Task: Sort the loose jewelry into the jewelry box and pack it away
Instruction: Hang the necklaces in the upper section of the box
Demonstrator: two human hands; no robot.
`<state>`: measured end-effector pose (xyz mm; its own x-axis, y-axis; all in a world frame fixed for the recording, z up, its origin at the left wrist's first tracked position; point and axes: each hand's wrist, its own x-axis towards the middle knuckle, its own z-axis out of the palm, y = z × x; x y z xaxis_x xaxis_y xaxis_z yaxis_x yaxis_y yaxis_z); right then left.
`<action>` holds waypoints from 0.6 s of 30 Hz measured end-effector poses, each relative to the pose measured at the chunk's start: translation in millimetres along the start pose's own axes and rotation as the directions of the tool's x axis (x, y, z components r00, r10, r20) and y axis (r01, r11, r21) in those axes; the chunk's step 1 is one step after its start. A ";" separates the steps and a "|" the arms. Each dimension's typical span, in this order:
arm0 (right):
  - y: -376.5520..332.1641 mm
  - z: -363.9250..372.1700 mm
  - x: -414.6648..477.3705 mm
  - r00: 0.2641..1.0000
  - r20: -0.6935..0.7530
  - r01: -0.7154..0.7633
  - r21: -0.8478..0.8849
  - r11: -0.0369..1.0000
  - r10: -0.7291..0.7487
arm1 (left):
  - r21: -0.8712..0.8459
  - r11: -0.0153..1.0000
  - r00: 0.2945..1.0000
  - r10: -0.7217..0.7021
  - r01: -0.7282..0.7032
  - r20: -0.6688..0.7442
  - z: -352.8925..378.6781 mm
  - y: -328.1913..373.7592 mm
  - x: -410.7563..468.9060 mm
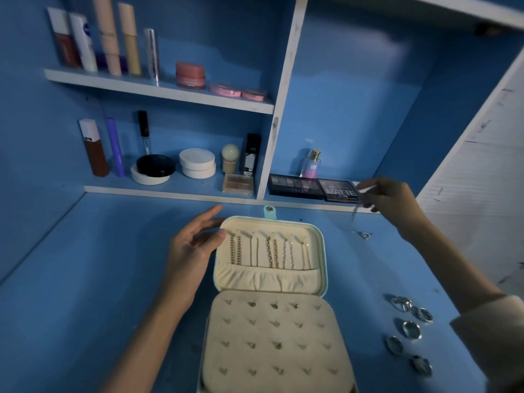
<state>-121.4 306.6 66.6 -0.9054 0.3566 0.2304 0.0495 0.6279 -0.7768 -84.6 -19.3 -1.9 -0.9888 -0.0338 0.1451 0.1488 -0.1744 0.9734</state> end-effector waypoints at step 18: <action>-103.5 -5.7 -34.0 0.972 0.195 0.038 0.422 0.906 -0.132 | -0.008 1.000 1.000 0.005 -0.005 -0.005 0.1 2.0 -0.9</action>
<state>-93.4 233.5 142.5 -0.9687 0.1291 0.2122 -0.1676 0.2906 -0.9421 -83.4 -19.5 0.0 -0.9880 -0.0391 0.1495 0.1542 -0.1823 0.9711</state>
